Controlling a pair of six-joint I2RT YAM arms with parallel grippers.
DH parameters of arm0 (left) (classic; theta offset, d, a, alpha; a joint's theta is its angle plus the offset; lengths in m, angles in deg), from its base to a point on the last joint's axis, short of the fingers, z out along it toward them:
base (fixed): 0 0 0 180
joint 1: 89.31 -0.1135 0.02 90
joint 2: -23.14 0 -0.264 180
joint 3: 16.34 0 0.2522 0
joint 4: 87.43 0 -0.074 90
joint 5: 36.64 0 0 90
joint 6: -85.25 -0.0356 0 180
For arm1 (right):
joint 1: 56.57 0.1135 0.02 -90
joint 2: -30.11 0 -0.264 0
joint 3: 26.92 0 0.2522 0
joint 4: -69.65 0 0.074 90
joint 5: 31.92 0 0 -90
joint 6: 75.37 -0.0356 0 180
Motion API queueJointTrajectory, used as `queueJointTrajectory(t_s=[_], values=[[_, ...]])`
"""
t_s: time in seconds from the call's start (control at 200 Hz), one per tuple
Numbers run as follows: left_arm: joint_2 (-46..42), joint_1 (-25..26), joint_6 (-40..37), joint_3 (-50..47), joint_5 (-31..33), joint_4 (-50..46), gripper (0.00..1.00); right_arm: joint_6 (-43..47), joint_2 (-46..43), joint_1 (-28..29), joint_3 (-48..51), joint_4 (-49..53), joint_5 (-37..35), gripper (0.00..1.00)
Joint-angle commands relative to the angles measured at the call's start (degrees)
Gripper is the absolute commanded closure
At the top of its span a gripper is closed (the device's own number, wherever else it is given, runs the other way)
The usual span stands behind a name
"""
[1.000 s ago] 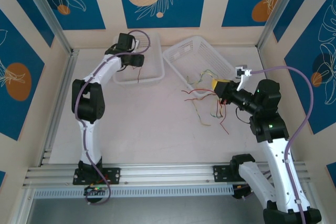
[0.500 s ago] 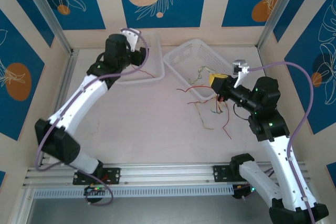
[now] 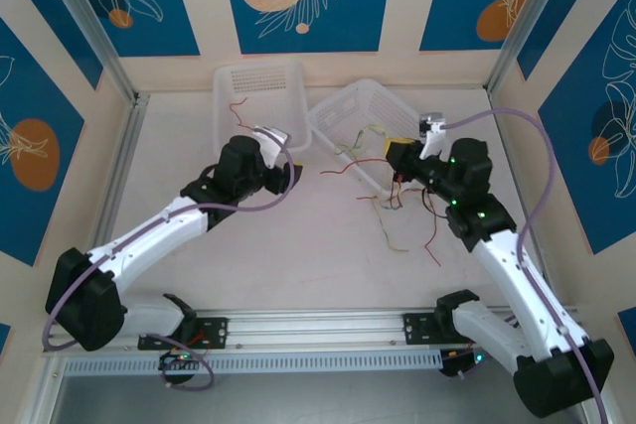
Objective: Untangle the cables
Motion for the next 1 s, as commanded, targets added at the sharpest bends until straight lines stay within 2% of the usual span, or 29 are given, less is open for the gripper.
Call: queueJointTrajectory(t_s=[0.0, 0.095, 0.19, 0.335, 0.425, 0.6, 0.72, 0.835, 0.995], values=[[-0.32, 1.65, 2.19, -0.72, -2.37, 4.84, 0.35, -2.25, 4.40, -0.01, 0.06, -2.72, -5.04, 1.00], [3.16, 4.23, 1.59, 0.85, -0.51, 2.75, 0.36, -3.00, 9.11, -0.88, -4.19, -1.50, -6.42, 1.00], [4.56, 4.89, 2.35, 0.22, -0.65, 5.28, 0.36, -2.60, 12.44, -2.41, -10.06, -0.06, -6.98, 1.00], [4.99, 4.88, 1.95, 0.67, -0.95, 6.72, 0.36, -2.03, 14.60, -5.64, -19.72, 1.85, -2.74, 1.00], [4.37, 4.88, 1.27, 0.65, -0.55, 6.59, 0.35, -1.49, 14.95, -5.83, -25.83, 6.05, 0.22, 1.00], [-2.25, 4.81, 0.08, -3.26, -0.62, 10.45, 0.32, -2.34, 11.22, -3.70, -29.66, 10.48, 3.66, 1.00], [-10.23, 4.67, -2.23, -7.97, -4.70, 15.74, 0.29, -0.77, 8.07, -0.08, -28.07, 10.88, 9.62, 1.00], [-17.22, 4.65, -4.80, -10.39, -9.52, 16.53, 0.28, 3.43, 4.50, 4.49, -22.88, 9.15, 16.37, 1.00], [-26.11, 4.03, -5.05, -12.67, -15.93, 15.33, 0.28, 8.72, 2.56, 8.85, -16.22, 10.01, 17.91, 1.00]])
